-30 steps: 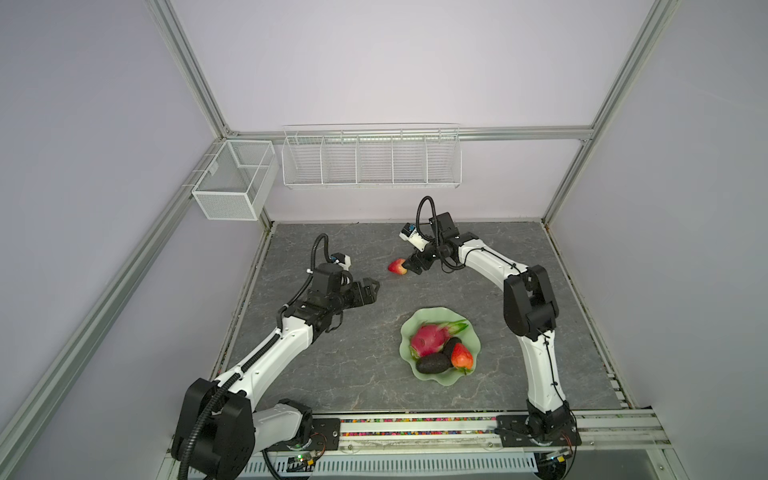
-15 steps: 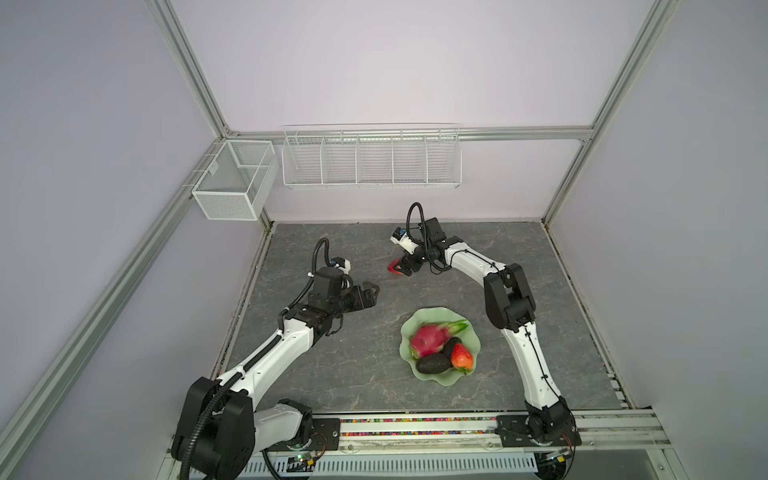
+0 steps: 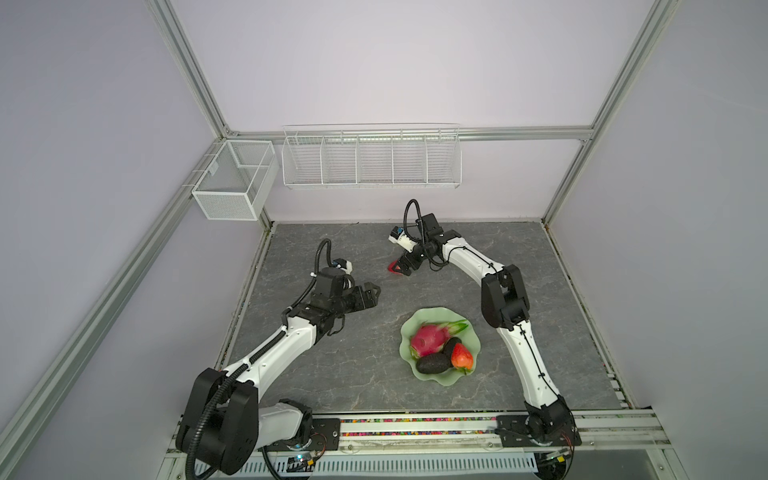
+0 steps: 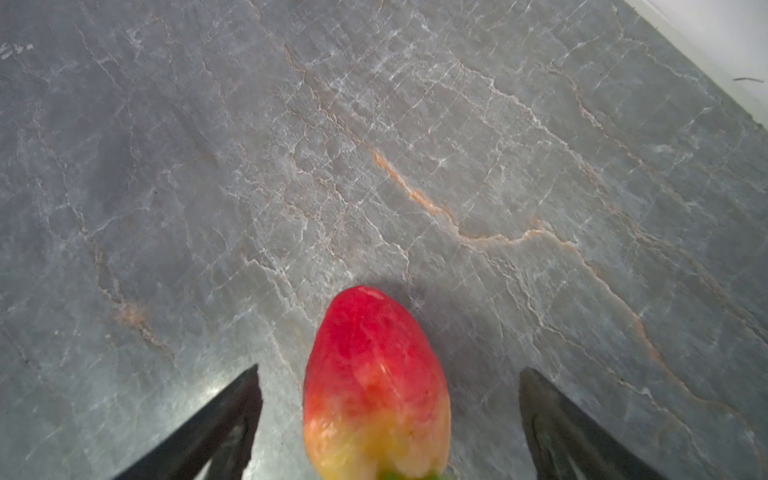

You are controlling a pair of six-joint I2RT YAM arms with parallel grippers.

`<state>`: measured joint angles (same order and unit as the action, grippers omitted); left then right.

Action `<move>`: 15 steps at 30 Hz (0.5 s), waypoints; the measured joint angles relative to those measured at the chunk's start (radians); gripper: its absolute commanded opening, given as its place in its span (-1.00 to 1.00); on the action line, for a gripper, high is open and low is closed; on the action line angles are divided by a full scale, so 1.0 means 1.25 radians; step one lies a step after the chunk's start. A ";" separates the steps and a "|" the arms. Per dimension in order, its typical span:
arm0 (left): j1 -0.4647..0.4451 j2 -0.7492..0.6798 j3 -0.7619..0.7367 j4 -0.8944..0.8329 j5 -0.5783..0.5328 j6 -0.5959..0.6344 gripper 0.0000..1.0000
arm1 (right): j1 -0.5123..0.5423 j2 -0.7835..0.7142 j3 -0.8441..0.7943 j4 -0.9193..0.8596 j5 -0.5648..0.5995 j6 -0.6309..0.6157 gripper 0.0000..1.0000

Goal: Place and organize the fake fruits in the fruit bowl
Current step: 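Grasp the red-yellow strawberry with the right gripper and lift it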

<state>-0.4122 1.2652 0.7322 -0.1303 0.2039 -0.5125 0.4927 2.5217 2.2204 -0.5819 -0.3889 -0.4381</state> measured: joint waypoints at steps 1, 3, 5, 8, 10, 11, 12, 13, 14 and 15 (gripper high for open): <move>0.000 0.000 -0.001 0.002 0.002 -0.001 0.92 | 0.001 0.000 0.002 -0.008 0.003 -0.002 0.85; 0.000 0.000 -0.002 0.004 0.003 -0.003 0.92 | 0.003 0.003 0.010 -0.025 0.010 -0.007 0.87; 0.000 0.000 -0.003 0.006 0.004 -0.003 0.92 | 0.007 0.013 0.027 -0.037 0.026 -0.013 0.90; 0.002 0.000 -0.009 0.012 0.005 -0.006 0.92 | 0.017 0.033 0.046 -0.049 0.051 -0.025 0.91; 0.002 0.000 -0.015 0.014 0.005 -0.006 0.92 | 0.025 0.045 0.048 -0.054 0.070 -0.031 0.92; 0.002 0.000 -0.016 0.013 0.005 -0.006 0.92 | 0.028 0.050 0.048 -0.054 0.079 -0.033 0.92; 0.002 0.000 -0.017 0.014 0.005 -0.007 0.92 | 0.032 0.054 0.048 -0.054 0.088 -0.034 0.92; 0.002 0.001 -0.018 0.014 0.005 -0.008 0.92 | 0.035 0.060 0.048 -0.053 0.096 -0.039 0.91; 0.002 0.000 -0.019 0.014 0.005 -0.008 0.92 | 0.038 0.063 0.054 -0.051 0.103 -0.042 0.90; 0.002 0.000 -0.019 0.013 0.005 -0.008 0.92 | 0.040 0.066 0.063 -0.052 0.109 -0.045 0.86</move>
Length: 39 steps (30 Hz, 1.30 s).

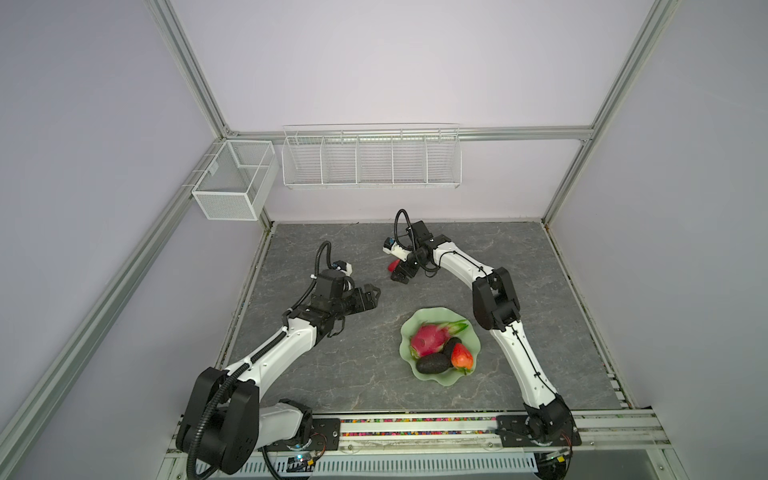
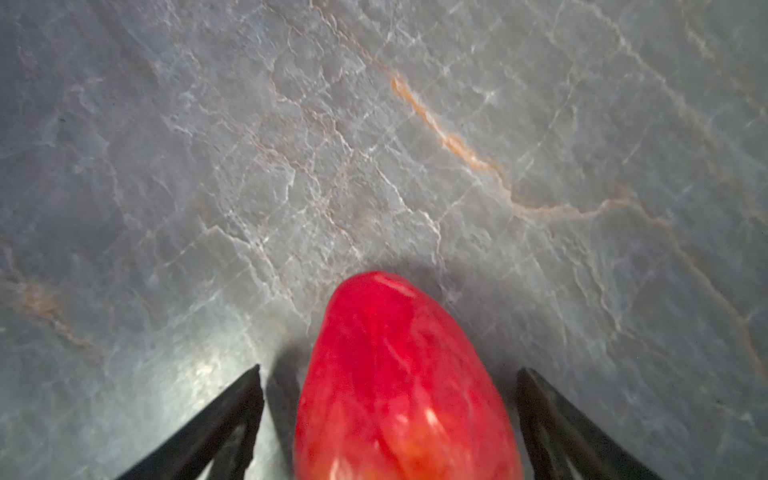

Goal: Place and organize the fake fruits in the fruit bowl
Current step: 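Grasp the red-yellow strawberry with the right gripper and lift it, then place the red-yellow strawberry in the bowl and open the right gripper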

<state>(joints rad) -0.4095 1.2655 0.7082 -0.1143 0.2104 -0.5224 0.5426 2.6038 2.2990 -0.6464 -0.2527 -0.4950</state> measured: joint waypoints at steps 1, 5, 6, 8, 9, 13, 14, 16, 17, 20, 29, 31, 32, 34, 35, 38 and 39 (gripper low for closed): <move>0.001 0.000 0.000 0.000 0.000 0.000 0.92 | 0.002 0.003 0.010 -0.001 0.005 -0.004 0.80; 0.003 -0.005 -0.007 0.001 0.000 0.000 0.92 | 0.004 0.009 0.034 -0.001 0.010 -0.016 0.38; 0.005 -0.005 -0.010 0.001 -0.001 0.000 0.92 | 0.004 0.009 0.034 -0.002 0.010 -0.020 0.24; 0.005 -0.005 -0.014 0.001 0.000 0.000 0.92 | 0.004 0.009 0.034 -0.004 0.009 -0.026 0.10; 0.005 -0.005 -0.015 0.001 0.000 -0.001 0.92 | 0.004 0.009 0.034 -0.006 0.009 -0.028 0.04; 0.005 -0.005 -0.016 0.001 0.000 -0.004 0.91 | 0.003 0.005 0.023 0.000 -0.006 -0.032 -0.02; 0.005 -0.005 -0.016 0.001 0.000 -0.005 0.91 | 0.003 0.003 0.020 -0.001 -0.009 -0.032 -0.02; 0.005 -0.005 -0.016 0.001 0.001 -0.006 0.91 | 0.003 -0.011 0.005 -0.012 -0.017 -0.029 -0.03; 0.005 -0.006 -0.016 0.000 0.002 -0.006 0.91 | 0.003 -0.023 -0.007 -0.017 -0.020 -0.027 -0.03; 0.005 -0.012 -0.016 0.000 0.020 0.002 0.91 | 0.003 -0.107 -0.096 -0.021 -0.023 0.002 -0.03; 0.001 -0.041 -0.016 -0.025 0.115 0.045 0.90 | 0.003 -0.607 -0.541 0.046 0.021 0.182 -0.03; -0.011 -0.051 -0.015 -0.031 0.130 0.060 0.90 | 0.003 -0.693 -0.625 0.043 0.035 0.211 -0.03; -0.026 -0.054 -0.011 -0.035 0.139 0.072 0.90 | 0.003 -0.733 -0.670 0.035 0.046 0.223 -0.03; -0.057 -0.056 0.000 -0.038 0.154 0.089 0.90 | 0.004 -0.798 -0.753 0.013 0.067 0.241 -0.03; -0.074 -0.056 0.007 -0.037 0.164 0.095 0.90 | 0.005 -0.824 -0.791 0.002 0.076 0.248 -0.03; -0.104 -0.058 0.019 -0.010 0.196 0.098 0.91 | 0.009 -0.891 -0.891 -0.034 0.101 0.267 -0.03; -0.106 -0.059 0.020 0.004 0.205 0.095 0.92 | 0.010 -0.908 -0.912 -0.044 0.107 0.272 -0.03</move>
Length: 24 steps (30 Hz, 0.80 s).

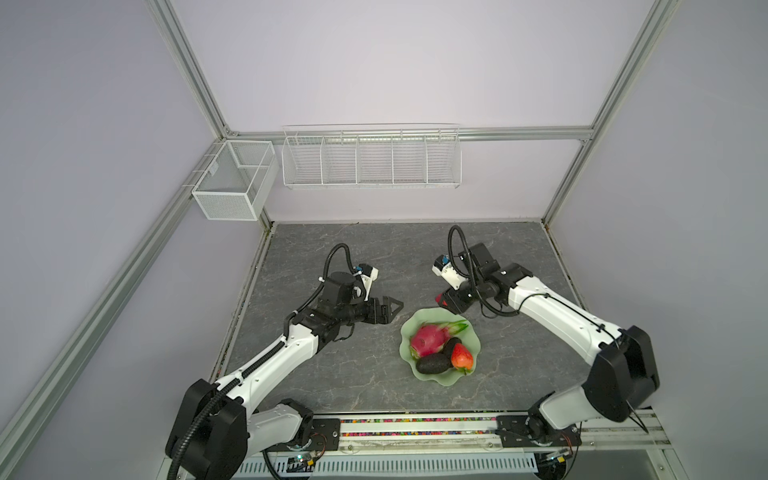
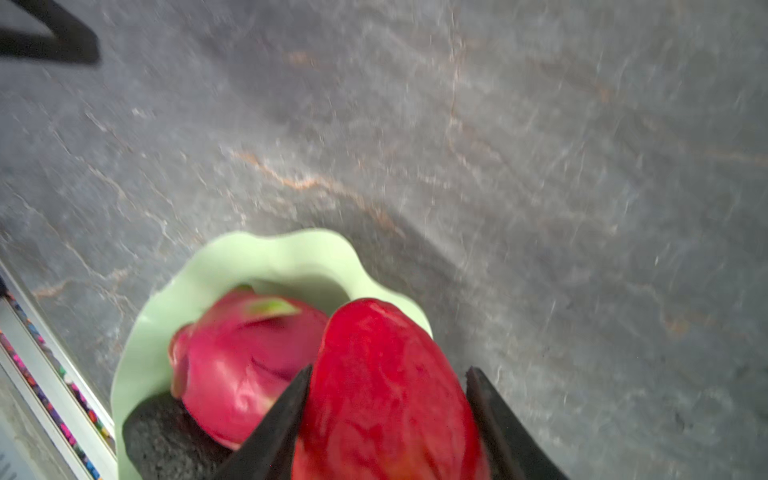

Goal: Place and organize the fake fruits in the fruit bowl
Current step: 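Place the red-yellow strawberry in the bowl and open the right gripper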

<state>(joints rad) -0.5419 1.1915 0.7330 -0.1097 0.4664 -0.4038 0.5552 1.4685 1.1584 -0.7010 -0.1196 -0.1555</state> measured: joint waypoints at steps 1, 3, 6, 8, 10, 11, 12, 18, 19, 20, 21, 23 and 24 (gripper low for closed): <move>0.000 -0.001 0.000 0.015 0.006 -0.004 0.92 | 0.002 -0.018 -0.019 -0.014 0.004 0.005 -0.03; -0.001 -0.001 0.000 0.038 0.014 -0.010 0.92 | 0.002 -0.042 -0.036 -0.033 0.009 0.009 -0.03; -0.004 -0.001 0.000 0.057 0.024 -0.019 0.92 | 0.005 -0.064 -0.046 -0.049 0.013 0.008 -0.03; -0.007 -0.001 0.000 0.061 0.025 -0.024 0.92 | 0.008 -0.068 -0.054 -0.059 0.014 0.006 -0.03; -0.009 -0.002 0.000 0.060 0.025 -0.026 0.92 | 0.012 -0.066 -0.065 -0.071 0.014 0.002 -0.03; -0.009 -0.005 0.000 0.060 0.024 -0.027 0.92 | 0.014 -0.062 -0.070 -0.078 0.013 -0.002 -0.03; -0.009 -0.009 0.000 0.059 0.023 -0.027 0.93 | 0.016 -0.058 -0.073 -0.084 0.012 -0.004 -0.03; -0.010 -0.038 0.000 0.060 0.016 -0.030 0.93 | 0.037 -0.031 -0.081 -0.099 0.012 -0.023 0.02; -0.010 -0.038 0.000 0.060 0.016 -0.031 0.93 | 0.040 -0.027 -0.082 -0.100 0.012 -0.023 0.06; -0.011 -0.038 0.000 0.060 0.016 -0.032 0.92 | 0.041 -0.023 -0.082 -0.100 0.012 -0.025 0.10; -0.012 -0.038 0.000 0.059 0.016 -0.032 0.93 | 0.042 -0.019 -0.082 -0.100 0.012 -0.026 0.12; -0.012 -0.038 0.000 0.059 0.016 -0.032 0.92 | 0.044 -0.009 -0.082 -0.100 0.013 -0.028 0.30; -0.012 -0.037 0.000 0.059 0.016 -0.032 0.92 | 0.045 -0.005 -0.082 -0.100 0.014 -0.031 0.39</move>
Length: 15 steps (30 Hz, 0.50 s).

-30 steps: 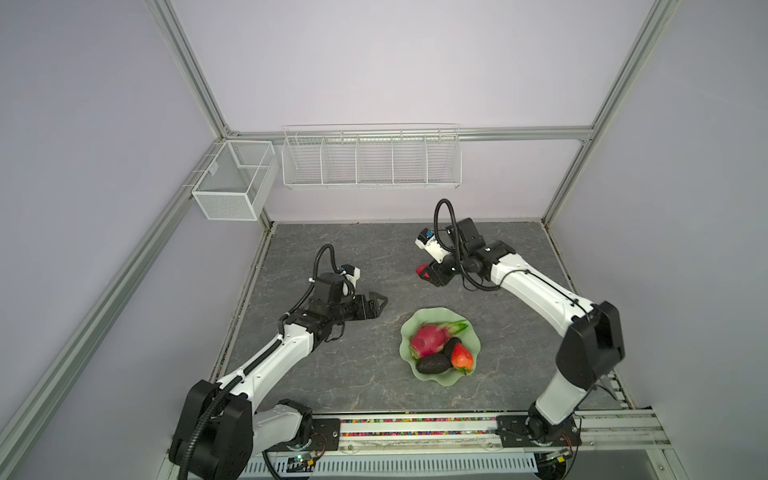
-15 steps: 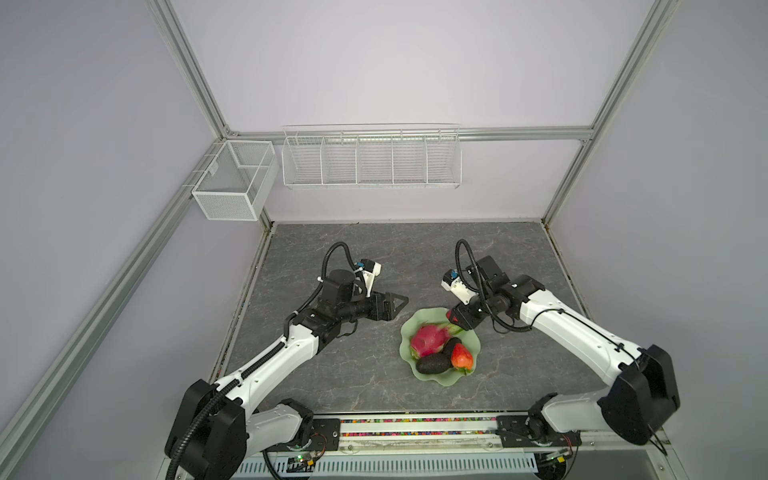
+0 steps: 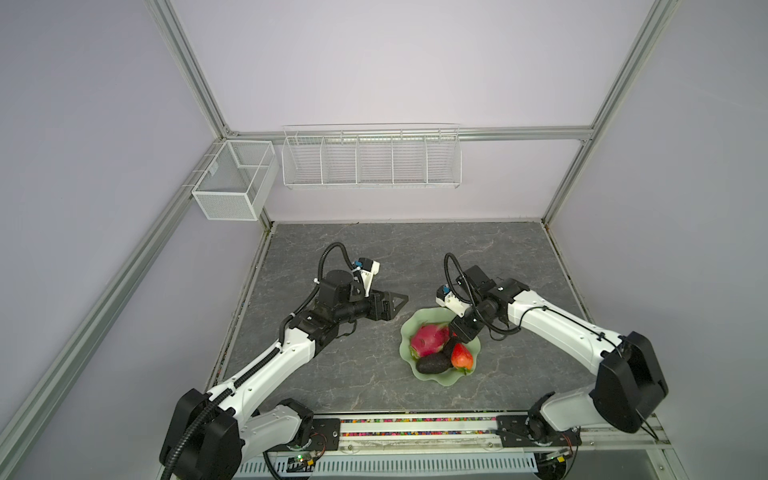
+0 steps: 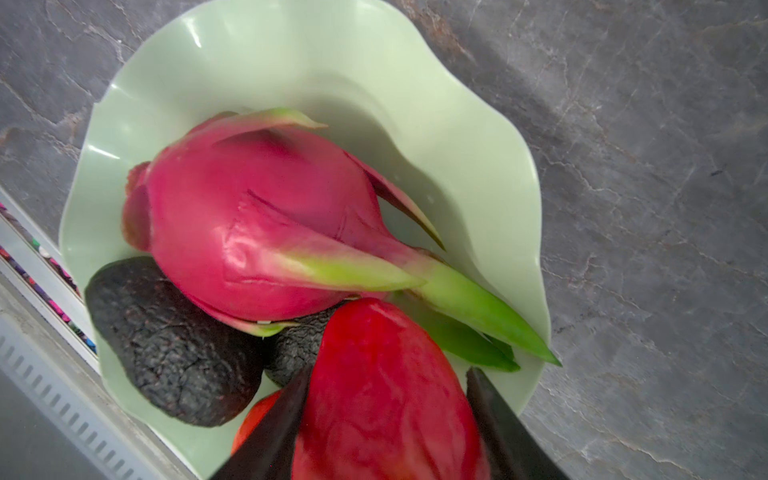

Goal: Place and organize the fake fruits in the fruit bowl

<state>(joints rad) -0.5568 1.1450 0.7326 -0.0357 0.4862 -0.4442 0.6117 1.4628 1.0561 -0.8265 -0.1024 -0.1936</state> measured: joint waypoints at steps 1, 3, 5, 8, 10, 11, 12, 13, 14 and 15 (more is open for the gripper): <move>0.000 0.000 0.000 0.000 0.000 0.000 0.93 | 0.001 0.002 0.000 0.000 0.002 -0.003 0.48; 0.000 0.000 0.000 0.000 0.000 0.000 0.93 | 0.003 0.004 0.000 0.000 0.007 -0.009 0.62; 0.000 0.000 0.000 -0.002 0.000 0.001 0.93 | 0.004 0.003 0.000 0.000 0.011 -0.011 0.74; 0.000 -0.002 0.001 -0.015 -0.003 0.009 0.93 | 0.004 -0.005 0.000 0.000 0.018 -0.011 0.97; 0.000 -0.006 0.007 -0.040 -0.013 0.024 0.94 | 0.002 -0.027 0.000 0.003 0.023 -0.006 0.77; 0.000 -0.011 0.013 -0.055 -0.024 0.032 0.95 | -0.002 -0.046 0.001 0.009 0.025 0.002 0.77; 0.000 -0.018 0.020 -0.071 -0.043 0.043 0.96 | -0.011 -0.065 0.002 0.016 0.025 0.007 0.77; 0.000 -0.028 0.032 -0.093 -0.070 0.056 0.97 | -0.028 -0.088 0.002 0.029 0.028 0.017 0.78; 0.000 -0.038 0.048 -0.114 -0.110 0.067 0.99 | -0.054 -0.110 0.002 0.046 0.033 0.032 0.78; 0.003 -0.045 0.062 -0.131 -0.148 0.078 0.99 | -0.087 -0.131 0.002 0.067 0.043 0.051 0.77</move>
<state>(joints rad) -0.5533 1.0893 0.8101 -0.1989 0.3008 -0.3462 0.5034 1.2995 1.0584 -0.7422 -0.0483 -0.1299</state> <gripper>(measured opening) 0.989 0.888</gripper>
